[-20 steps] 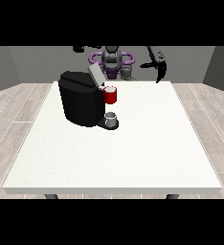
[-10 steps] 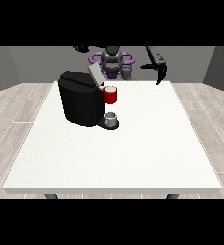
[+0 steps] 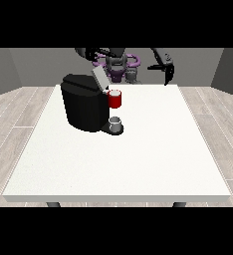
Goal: Insert the coffee pod into the coffee machine and close the lid
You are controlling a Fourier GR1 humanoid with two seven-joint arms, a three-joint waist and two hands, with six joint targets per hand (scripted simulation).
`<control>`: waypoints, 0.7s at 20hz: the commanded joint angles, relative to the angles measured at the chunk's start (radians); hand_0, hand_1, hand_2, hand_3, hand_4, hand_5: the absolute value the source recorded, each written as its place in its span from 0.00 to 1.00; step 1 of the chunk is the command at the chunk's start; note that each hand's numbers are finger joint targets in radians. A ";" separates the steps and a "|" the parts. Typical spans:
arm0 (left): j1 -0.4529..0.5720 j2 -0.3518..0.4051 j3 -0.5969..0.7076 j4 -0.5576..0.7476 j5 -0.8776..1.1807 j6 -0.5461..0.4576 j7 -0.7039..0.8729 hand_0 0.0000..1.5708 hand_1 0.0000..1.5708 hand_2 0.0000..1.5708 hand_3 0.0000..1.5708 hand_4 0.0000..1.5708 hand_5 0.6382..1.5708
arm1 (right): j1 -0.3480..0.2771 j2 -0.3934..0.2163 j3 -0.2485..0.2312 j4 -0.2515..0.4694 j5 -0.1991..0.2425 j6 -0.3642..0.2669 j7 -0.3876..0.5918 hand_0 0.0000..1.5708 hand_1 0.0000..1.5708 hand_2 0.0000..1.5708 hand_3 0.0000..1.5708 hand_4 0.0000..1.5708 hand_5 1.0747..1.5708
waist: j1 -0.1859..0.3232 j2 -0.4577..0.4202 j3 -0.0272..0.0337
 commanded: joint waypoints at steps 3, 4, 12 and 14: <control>0.012 -0.001 -0.017 -0.078 0.024 0.008 0.032 0.00 0.00 0.00 0.00 0.24 1.00 | -0.095 -0.049 -0.119 0.086 -0.061 0.061 -0.025 0.00 0.00 0.00 0.00 0.21 1.00 | 0.001 0.051 0.0001; 0.006 0.033 0.002 -0.090 0.047 -0.029 0.040 0.00 0.00 0.00 0.00 0.24 1.00 | -0.128 0.004 -0.088 0.136 0.013 -0.034 -0.001 0.00 0.00 0.00 0.00 0.22 1.00 | 0.039 0.064 0.0001; 0.063 -0.003 -0.051 -0.129 0.029 -0.008 0.014 0.00 0.00 0.00 0.00 0.22 1.00 | -0.233 -0.034 -0.202 0.283 -0.032 -0.037 -0.036 0.00 0.00 0.00 0.00 0.26 1.00 | 0.067 0.093 0.0002; -0.045 0.027 0.014 -0.064 0.057 0.029 -0.003 0.00 0.00 0.00 0.00 0.23 1.00 | -0.295 -0.083 -0.220 0.292 -0.062 0.037 -0.067 0.00 0.00 0.00 0.00 0.29 1.00 | 0.025 0.149 0.0000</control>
